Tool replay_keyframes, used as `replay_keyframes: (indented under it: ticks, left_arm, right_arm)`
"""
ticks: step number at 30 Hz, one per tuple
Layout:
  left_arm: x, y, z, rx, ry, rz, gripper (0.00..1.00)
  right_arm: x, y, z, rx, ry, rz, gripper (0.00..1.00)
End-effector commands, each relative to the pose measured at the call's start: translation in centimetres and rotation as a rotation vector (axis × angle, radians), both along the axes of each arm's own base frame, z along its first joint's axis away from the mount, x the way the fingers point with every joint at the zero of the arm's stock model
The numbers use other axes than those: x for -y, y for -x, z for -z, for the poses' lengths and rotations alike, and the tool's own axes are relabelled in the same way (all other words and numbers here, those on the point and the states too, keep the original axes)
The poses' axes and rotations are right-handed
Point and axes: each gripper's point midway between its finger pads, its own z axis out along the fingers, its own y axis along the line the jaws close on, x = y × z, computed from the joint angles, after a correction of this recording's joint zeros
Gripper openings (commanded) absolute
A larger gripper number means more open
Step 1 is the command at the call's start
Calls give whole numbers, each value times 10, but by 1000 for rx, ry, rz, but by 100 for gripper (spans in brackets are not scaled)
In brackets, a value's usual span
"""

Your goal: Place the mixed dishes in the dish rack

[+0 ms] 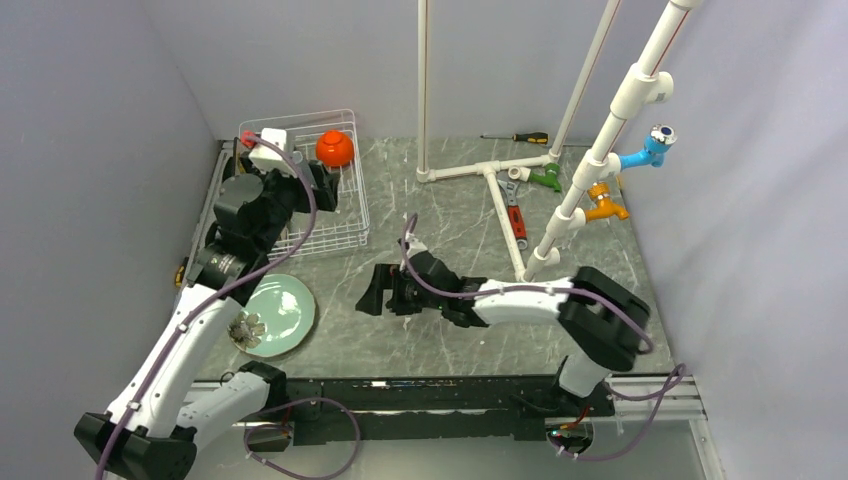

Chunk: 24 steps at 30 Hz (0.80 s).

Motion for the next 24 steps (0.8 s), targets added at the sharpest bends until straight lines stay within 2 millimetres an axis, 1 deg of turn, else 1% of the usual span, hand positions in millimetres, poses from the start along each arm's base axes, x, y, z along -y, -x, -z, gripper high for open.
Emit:
replay_keyframes:
  ticks: [1,2,3,6,7,8,13,18,21,24]
  left_arm:
    - [12,11,-20,123,-59,58,99]
    - [16,13,-18,126,-50,75,99]
    - [21,15,-17,129,-39,94,99]
    - [35,16,-11,101,-17,153,99]
    - [38,16,-8,80,-8,163,98]
    - [40,15,-6,60,0,167,98]
    - [46,19,-8,43,31,198,98]
    - [47,20,-8,34,43,202,97]
    - [49,23,-11,36,62,217,97]
    - [50,26,-14,44,72,226,97]
  right_arm:
    - [-51,-10,-23,-69,-235,-11,89]
    - [-60,-9,-22,-75,-258,-38,83]
    - [-68,-9,-18,-90,-273,-64,80]
    - [-91,-9,-5,-153,-321,-105,74]
    - [-96,-8,7,-184,-327,-106,71]
    - [-100,-9,12,-209,-341,-104,70]
    - [-111,-18,45,-290,-334,-37,71]
    - [-119,-24,69,-351,-274,28,71]
    - [-130,-22,75,-365,-256,40,71]
    - [-140,-20,83,-392,-264,43,67]
